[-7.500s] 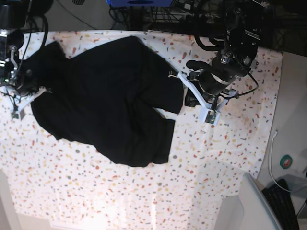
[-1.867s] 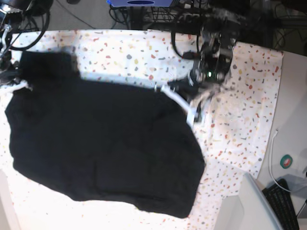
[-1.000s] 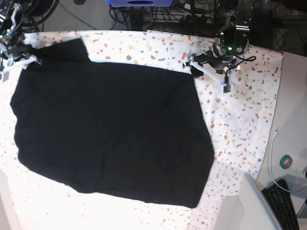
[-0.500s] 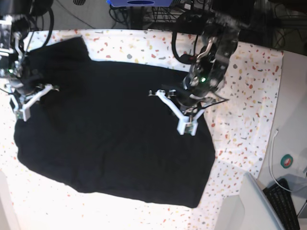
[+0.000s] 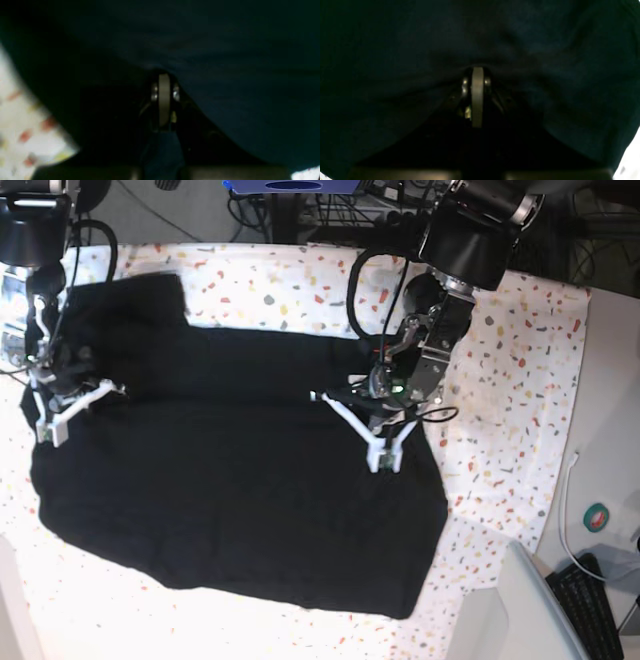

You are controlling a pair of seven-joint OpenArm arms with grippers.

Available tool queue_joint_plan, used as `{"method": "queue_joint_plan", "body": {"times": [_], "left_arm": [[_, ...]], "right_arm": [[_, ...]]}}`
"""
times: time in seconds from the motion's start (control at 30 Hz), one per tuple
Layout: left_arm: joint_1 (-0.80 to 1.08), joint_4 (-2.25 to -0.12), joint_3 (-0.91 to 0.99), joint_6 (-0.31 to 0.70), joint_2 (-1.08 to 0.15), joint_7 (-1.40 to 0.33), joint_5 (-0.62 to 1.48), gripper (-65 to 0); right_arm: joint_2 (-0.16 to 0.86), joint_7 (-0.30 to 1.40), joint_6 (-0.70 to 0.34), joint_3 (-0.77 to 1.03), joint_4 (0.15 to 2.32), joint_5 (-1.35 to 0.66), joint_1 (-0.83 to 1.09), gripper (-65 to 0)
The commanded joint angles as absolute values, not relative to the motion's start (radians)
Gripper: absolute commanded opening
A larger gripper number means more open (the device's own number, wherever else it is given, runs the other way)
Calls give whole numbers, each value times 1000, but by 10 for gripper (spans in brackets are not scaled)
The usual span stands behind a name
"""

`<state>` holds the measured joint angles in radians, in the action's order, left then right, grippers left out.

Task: Layout the t-shirt on the table in an organized manner, then fold the t-shirt properly
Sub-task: 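Grasp the shirt hem corners with both grippers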

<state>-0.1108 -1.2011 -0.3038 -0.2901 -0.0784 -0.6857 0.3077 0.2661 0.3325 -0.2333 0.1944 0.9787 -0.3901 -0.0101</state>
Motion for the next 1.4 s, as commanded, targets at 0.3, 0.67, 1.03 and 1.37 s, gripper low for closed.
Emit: {"method": "queue_joint_plan", "body": {"times": [0.3,0.67,1.03,1.37], "left_arm": [[54,-1389,54,-320,-111,-714,288,-650],[298,-1834,145,-318,-101,-720,298,-650],[-65,-1402,-119,-323,-30,-716,288,-650],[-82,-1167,-108,-323,-107,-605,289,-650]], "right_arm": [[292,403,-180,196,898,-329,5,-650],[288,406,-180,188,906,-329,5,-650],[286,407,-180,188,906,-329,5,-650],[286,407,-180,194,906,-329,5,-650]]}}
